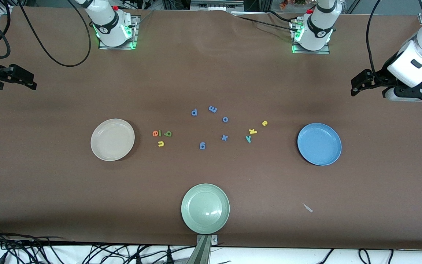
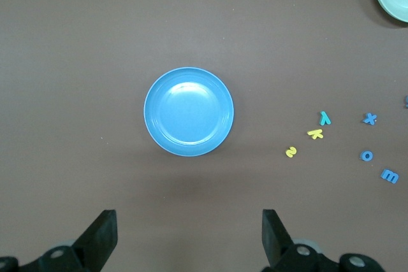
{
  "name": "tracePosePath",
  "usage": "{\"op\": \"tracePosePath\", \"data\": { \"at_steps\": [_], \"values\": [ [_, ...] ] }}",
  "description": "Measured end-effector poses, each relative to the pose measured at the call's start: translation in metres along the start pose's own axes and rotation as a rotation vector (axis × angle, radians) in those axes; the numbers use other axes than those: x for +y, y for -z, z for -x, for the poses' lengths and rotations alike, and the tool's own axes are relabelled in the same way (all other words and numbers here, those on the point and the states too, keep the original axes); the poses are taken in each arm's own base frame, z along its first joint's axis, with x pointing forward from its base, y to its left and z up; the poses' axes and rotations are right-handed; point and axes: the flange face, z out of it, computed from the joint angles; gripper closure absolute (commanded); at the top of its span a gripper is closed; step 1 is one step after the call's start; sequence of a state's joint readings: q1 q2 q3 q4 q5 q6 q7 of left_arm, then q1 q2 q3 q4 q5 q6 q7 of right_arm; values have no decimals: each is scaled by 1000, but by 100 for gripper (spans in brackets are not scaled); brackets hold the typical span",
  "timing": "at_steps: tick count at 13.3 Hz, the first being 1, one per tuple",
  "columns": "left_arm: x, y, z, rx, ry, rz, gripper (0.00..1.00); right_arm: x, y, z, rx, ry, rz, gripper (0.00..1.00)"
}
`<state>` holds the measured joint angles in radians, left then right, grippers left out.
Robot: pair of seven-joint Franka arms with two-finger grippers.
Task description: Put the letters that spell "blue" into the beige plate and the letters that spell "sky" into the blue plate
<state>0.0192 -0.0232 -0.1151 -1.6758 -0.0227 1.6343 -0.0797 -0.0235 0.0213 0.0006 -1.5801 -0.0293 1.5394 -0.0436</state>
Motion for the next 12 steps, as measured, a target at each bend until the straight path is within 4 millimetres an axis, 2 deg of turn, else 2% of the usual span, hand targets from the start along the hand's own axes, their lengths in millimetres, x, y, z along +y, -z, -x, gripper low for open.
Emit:
{"op": "tracePosePath", "data": {
  "at_steps": [12],
  "values": [
    [-1,0,0,-4,2,0,0,-2,0,0,0,1,-16,0]
  ]
}}
